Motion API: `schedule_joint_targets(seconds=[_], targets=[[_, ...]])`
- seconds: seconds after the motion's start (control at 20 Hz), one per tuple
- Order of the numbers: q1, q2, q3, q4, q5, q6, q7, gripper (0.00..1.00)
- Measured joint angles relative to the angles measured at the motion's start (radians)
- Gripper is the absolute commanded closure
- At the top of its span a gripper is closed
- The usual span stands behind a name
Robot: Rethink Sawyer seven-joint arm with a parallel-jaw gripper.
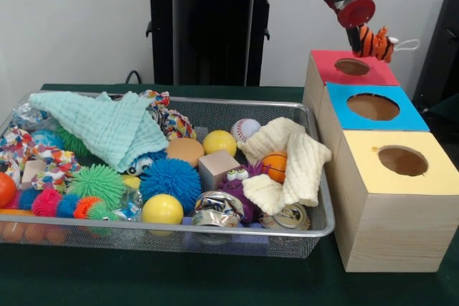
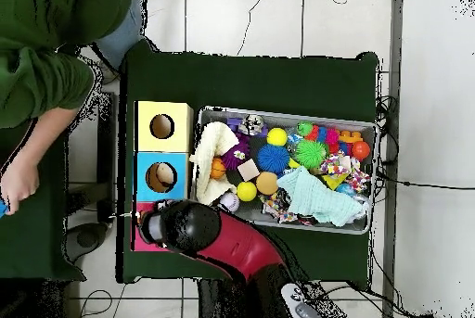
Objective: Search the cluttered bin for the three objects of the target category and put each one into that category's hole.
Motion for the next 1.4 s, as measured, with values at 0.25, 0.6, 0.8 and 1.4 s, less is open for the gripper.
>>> schedule_joint_targets(seconds=[0.25,0.6,0.8,1.4], targets=[[0.009,-0.017,-0.035,0.004,-0.042,0.022,0.000,1.00],[0.031,0.008,-0.096,0.003,-0.083,0.022,0.000,1.00],[0.056,0.032,-0.128,0.003,-0.090,0.022,0.000,1.00],[0.121,0.074,-0.190,-0.010,-0.089,0.012,0.000,1.00]])
